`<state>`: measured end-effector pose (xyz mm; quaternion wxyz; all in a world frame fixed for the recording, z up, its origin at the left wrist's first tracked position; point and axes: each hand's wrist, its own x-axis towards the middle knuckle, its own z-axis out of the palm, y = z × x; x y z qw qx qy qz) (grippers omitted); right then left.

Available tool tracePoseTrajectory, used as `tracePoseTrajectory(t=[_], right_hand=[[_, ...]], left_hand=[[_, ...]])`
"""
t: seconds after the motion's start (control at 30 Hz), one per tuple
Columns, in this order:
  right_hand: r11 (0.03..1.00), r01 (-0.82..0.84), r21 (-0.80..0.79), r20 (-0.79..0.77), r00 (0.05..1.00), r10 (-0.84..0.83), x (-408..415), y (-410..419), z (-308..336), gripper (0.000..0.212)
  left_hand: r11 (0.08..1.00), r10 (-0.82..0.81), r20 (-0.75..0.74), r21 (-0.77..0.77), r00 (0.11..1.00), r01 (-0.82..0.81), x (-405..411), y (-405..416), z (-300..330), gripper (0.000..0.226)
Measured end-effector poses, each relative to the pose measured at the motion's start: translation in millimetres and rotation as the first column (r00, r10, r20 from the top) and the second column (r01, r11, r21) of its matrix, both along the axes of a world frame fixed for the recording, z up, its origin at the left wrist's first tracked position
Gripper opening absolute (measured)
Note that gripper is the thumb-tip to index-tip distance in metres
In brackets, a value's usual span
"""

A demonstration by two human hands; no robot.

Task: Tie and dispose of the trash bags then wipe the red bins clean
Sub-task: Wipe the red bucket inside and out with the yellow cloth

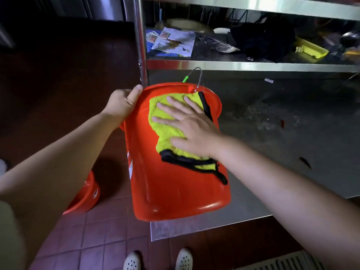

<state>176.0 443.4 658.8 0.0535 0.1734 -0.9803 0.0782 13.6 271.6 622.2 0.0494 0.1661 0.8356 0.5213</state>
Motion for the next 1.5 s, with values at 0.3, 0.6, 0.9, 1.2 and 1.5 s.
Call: tracePoseTrajectory(t=[0.3, 0.6, 0.9, 1.2, 1.5], right_hand=[[0.99, -0.143, 0.0, -0.004, 0.99, 0.143, 96, -20, -22, 0.07], [0.967, -0.254, 0.019, 0.018, 0.967, 0.254, 72, -14, -19, 0.066], [0.991, 0.038, -0.13, -0.013, 0.999, -0.04, -20, 22, 5, 0.059], [0.995, -0.095, -0.007, -0.076, 0.993, 0.094, 64, -13, -26, 0.062], [0.927, -0.375, -0.026, -0.055, 0.926, 0.373, 71, -29, -28, 0.063]], left_hand=[[0.999, -0.032, -0.011, -0.012, 0.999, 0.032, 8, -9, 16, 0.032], [0.895, -0.23, -0.308, -0.439, 0.923, 0.077, 27, 64, 51, 0.041], [0.956, -0.177, -0.149, -0.262, 0.973, 0.133, 19, 56, 50, 0.043], [0.957, -0.128, -0.153, -0.279, 0.98, 0.081, 18, 34, 43, 0.054], [0.963, -0.237, 0.185, 0.175, 0.954, 0.206, 12, 9, 40, 0.026]])
